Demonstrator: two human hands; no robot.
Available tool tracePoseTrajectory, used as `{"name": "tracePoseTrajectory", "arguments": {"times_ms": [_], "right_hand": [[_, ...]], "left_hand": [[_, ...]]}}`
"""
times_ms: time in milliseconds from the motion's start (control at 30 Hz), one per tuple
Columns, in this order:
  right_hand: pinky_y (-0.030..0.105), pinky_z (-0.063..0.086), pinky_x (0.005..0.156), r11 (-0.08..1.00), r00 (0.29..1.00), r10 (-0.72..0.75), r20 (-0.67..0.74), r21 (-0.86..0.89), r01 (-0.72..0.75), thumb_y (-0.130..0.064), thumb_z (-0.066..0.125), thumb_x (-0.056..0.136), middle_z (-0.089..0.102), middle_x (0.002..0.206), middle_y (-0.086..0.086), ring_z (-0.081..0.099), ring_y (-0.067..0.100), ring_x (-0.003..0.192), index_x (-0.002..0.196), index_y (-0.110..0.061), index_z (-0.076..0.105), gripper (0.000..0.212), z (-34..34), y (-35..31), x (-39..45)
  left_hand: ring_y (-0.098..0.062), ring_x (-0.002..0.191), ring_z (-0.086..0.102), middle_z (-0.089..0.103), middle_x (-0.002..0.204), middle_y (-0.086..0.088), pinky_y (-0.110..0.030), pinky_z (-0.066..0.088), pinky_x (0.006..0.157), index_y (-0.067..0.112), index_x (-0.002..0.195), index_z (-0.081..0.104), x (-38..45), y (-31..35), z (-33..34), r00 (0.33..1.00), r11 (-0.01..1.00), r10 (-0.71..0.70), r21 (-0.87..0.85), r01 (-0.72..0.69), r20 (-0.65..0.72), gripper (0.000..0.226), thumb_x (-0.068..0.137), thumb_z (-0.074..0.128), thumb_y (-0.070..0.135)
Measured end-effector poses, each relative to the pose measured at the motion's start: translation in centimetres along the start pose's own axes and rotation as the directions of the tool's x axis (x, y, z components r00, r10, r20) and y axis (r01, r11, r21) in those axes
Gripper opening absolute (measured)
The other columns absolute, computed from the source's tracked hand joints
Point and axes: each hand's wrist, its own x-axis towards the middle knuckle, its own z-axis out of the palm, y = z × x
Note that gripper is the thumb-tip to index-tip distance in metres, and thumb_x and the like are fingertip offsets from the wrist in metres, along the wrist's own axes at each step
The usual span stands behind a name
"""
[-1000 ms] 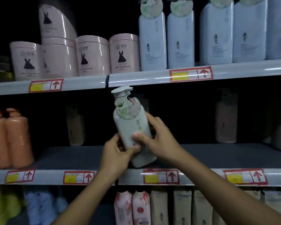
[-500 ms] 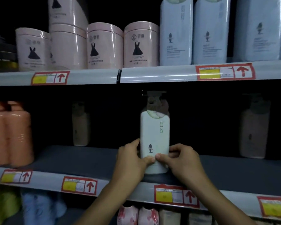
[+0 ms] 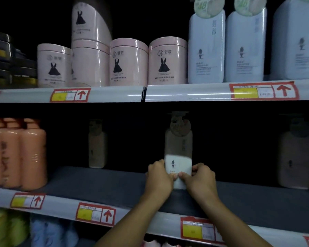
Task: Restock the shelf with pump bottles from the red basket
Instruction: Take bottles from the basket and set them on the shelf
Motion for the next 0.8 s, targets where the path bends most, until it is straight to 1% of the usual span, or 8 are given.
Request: {"name": "tracePoseTrajectory", "arguments": {"times_ms": [133, 233, 333, 433, 533, 600, 700, 800], "right_hand": [[0.022, 0.048, 0.066, 1.0, 1.0, -0.007, 0.028, 0.011, 0.007, -0.026, 0.08, 0.086, 0.073, 0.111, 0.011, 0.066, 0.021, 0.093, 0.117, -0.003, 0.065, 0.042, -1.2, -0.6, -0.9], [0.036, 0.053, 0.094, 0.993, 0.994, -0.108, -0.031, -0.049, 0.107, -0.036, 0.075, 0.088, 0.068, 0.126, 0.013, 0.064, 0.028, 0.114, 0.134, -0.004, 0.057, 0.06, -3.5, -1.7, -2.6], [0.038, 0.051, 0.099, 0.969, 0.969, -0.243, -0.045, -0.054, 0.24, -0.037, 0.075, 0.088, 0.066, 0.129, 0.009, 0.062, 0.026, 0.12, 0.134, -0.009, 0.058, 0.057, -5.9, -2.4, -6.0], [0.03, 0.052, 0.094, 0.935, 0.931, -0.355, -0.082, -0.021, 0.355, -0.033, 0.076, 0.087, 0.07, 0.119, 0.006, 0.066, 0.018, 0.11, 0.123, -0.012, 0.064, 0.044, -8.6, -1.1, -10.7], [0.027, 0.056, 0.084, 0.919, 0.917, -0.394, -0.064, 0.001, 0.395, -0.035, 0.07, 0.089, 0.069, 0.109, 0.001, 0.067, 0.014, 0.098, 0.114, -0.014, 0.066, 0.032, -10.7, 4.0, -17.4], [0.027, 0.054, 0.08, 0.909, 0.911, -0.41, 0.034, -0.07, 0.412, -0.033, 0.067, 0.093, 0.066, 0.106, 0.003, 0.065, 0.016, 0.093, 0.113, -0.013, 0.065, 0.028, -11.6, 8.9, -22.3], [0.034, 0.051, 0.085, 0.891, 0.897, -0.241, 0.37, -0.282, 0.355, -0.024, 0.07, 0.091, 0.064, 0.109, 0.009, 0.062, 0.027, 0.102, 0.114, -0.009, 0.064, 0.028, -12.2, 17.9, -29.6], [0.04, 0.05, 0.09, 0.876, 0.782, 0.118, 0.612, -0.435, 0.209, -0.027, 0.065, 0.094, 0.06, 0.121, 0.008, 0.058, 0.029, 0.114, 0.124, -0.014, 0.06, 0.033, -12.5, 25.8, -35.5]], "left_hand": [[-0.026, 0.111, 0.068, 0.069, 0.125, -0.01, -0.031, 0.056, 0.089, 0.01, 0.126, 0.062, -0.9, 0.7, -0.9, 0.999, 0.998, -0.046, 0.04, 0.046, 0.007, 0.056, 0.078, 0.086, 0.024], [-0.023, 0.115, 0.066, 0.066, 0.128, -0.007, -0.023, 0.049, 0.082, 0.014, 0.141, 0.053, -2.9, 2.1, -2.2, 0.998, 0.999, 0.013, -0.052, -0.016, -0.057, 0.07, 0.08, 0.085, 0.025], [-0.014, 0.104, 0.064, 0.063, 0.121, 0.002, -0.023, 0.05, 0.082, 0.019, 0.138, 0.056, -6.4, 3.7, -2.8, 0.997, 0.988, 0.068, -0.14, -0.073, -0.042, 0.061, 0.084, 0.082, 0.028], [-0.013, 0.091, 0.067, 0.07, 0.115, -0.007, -0.018, 0.055, 0.076, 0.017, 0.123, 0.062, -11.8, 4.2, -2.8, 0.993, 0.933, 0.113, -0.343, -0.113, -0.021, 0.042, 0.085, 0.08, 0.015], [-0.011, 0.087, 0.074, 0.076, 0.098, 0.003, -0.02, 0.059, 0.076, 0.026, 0.106, 0.066, -19.7, 1.8, -1.4, 0.985, 0.89, 0.17, -0.435, -0.139, 0.033, 0.029, 0.081, 0.08, 0.022], [-0.009, 0.085, 0.074, 0.077, 0.093, 0.007, -0.021, 0.058, 0.074, 0.034, 0.1, 0.067, -25.7, -1.1, 0.5, 0.978, 0.89, 0.15, -0.45, -0.07, 0.144, 0.025, 0.079, 0.077, 0.027], [-0.008, 0.087, 0.074, 0.077, 0.095, 0.006, -0.027, 0.059, 0.077, 0.033, 0.101, 0.067, -34.3, -5.7, 4.2, 0.901, 0.948, 0.017, -0.293, 0.123, 0.434, 0.027, 0.083, 0.079, 0.017], [-0.001, 0.087, 0.069, 0.073, 0.1, 0.008, -0.027, 0.057, 0.079, 0.039, 0.099, 0.064, -39.9, -9.2, 6.7, 0.74, 0.953, -0.13, -0.124, 0.277, 0.66, 0.033, 0.086, 0.078, 0.013]]}}
